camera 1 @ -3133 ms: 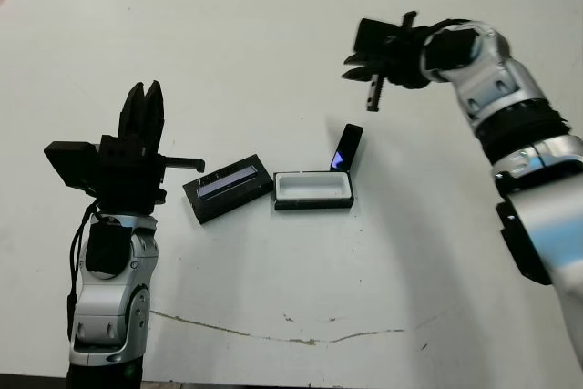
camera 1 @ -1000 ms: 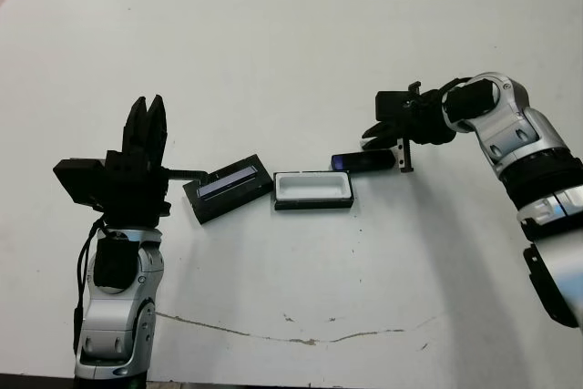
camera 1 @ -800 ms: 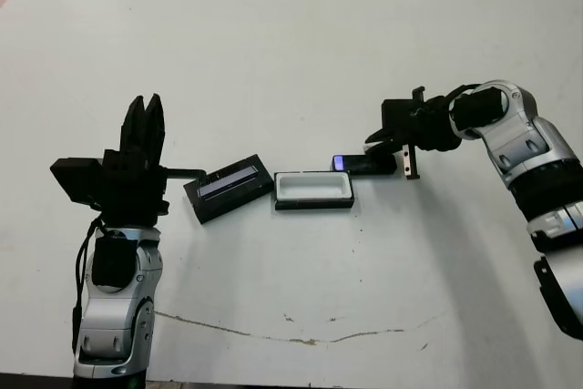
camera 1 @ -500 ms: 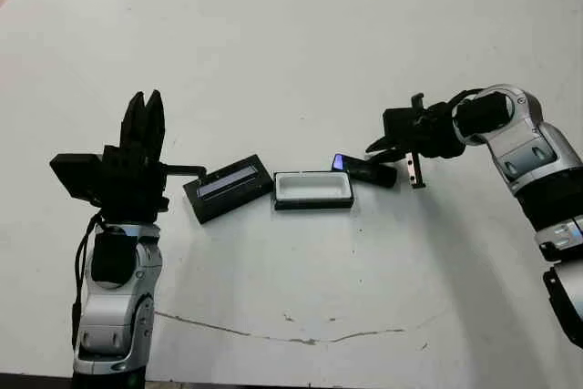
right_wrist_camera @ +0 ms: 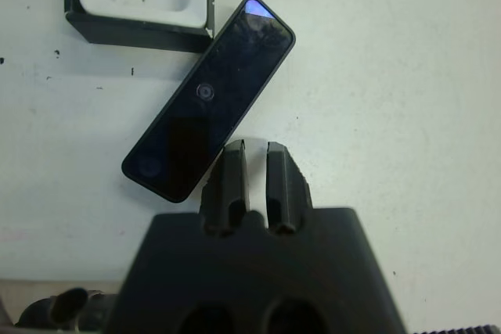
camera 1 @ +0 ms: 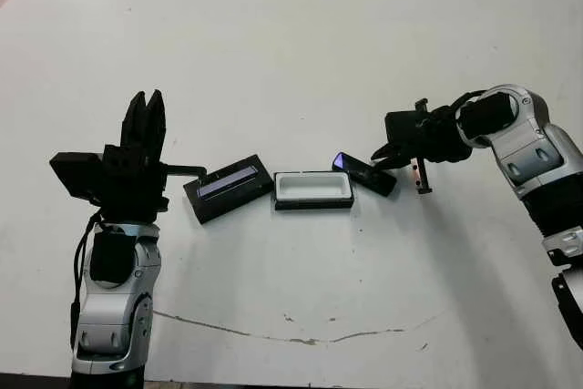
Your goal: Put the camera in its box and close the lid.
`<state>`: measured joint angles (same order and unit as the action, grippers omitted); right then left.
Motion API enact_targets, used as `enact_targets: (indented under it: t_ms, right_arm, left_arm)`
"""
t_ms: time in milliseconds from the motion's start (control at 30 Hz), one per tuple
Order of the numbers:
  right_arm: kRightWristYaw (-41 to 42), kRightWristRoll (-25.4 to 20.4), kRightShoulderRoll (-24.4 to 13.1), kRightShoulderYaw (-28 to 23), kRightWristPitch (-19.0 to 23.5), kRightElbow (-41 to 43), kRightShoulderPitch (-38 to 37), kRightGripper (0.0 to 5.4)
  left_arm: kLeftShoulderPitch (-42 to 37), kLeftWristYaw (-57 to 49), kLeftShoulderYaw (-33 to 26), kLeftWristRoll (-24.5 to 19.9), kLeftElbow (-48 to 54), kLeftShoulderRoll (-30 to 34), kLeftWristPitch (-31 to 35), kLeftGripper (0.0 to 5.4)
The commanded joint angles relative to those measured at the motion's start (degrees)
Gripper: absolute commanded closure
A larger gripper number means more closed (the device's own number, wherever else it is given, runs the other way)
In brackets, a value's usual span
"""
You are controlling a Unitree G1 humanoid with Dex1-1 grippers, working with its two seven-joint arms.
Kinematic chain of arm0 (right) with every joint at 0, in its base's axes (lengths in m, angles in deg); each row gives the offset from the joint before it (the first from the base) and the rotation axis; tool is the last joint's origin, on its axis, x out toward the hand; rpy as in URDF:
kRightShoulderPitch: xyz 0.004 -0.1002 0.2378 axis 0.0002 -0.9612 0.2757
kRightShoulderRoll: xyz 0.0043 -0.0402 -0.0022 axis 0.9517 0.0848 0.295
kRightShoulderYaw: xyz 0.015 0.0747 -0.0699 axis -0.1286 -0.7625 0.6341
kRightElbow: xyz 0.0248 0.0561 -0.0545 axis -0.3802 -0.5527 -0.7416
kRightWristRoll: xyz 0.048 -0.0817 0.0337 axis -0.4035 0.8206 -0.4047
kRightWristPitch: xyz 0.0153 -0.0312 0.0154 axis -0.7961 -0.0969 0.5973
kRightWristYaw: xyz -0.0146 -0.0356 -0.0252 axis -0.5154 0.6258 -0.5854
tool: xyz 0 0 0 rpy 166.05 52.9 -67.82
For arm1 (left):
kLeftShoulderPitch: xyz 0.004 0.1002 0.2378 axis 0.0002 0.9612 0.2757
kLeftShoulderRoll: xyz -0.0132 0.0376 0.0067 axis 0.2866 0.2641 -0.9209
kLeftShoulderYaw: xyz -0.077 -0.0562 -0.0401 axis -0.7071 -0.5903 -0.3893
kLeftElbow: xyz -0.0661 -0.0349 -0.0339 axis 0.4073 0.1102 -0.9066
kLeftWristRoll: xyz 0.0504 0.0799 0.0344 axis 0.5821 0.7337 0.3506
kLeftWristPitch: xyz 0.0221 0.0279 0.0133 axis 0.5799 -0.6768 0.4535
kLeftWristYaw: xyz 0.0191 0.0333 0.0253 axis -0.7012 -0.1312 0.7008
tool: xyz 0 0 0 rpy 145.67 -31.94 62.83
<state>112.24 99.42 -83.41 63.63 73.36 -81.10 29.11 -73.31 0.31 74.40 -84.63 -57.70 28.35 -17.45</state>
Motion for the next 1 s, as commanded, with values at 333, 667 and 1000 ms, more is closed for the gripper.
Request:
enact_targets:
  t_ms: [333, 667, 1000]
  right_arm:
    - [-9.6, 1.0, -2.3, -3.5, -1.0, 3.3, -6.3, 5.4]
    - [-25.2, -17.4, -0.9, -26.1, 4.0, 12.9, -17.3, 5.4]
    - [-29.3, -29.6, -2.9, -32.0, 23.6, 37.5, -32.6, 5.19]
  left_arm:
    - [0.3, 0.5, -0.4, -0.1, -1.1, 0.5, 0.6, 5.37]
    - [1.2, 0.7, -1.1, -0.4, -0.8, 0.8, 0.3, 5.37]
    - [1.5, 1.1, -1.6, -0.9, -0.3, 0.9, 1.1, 5.4]
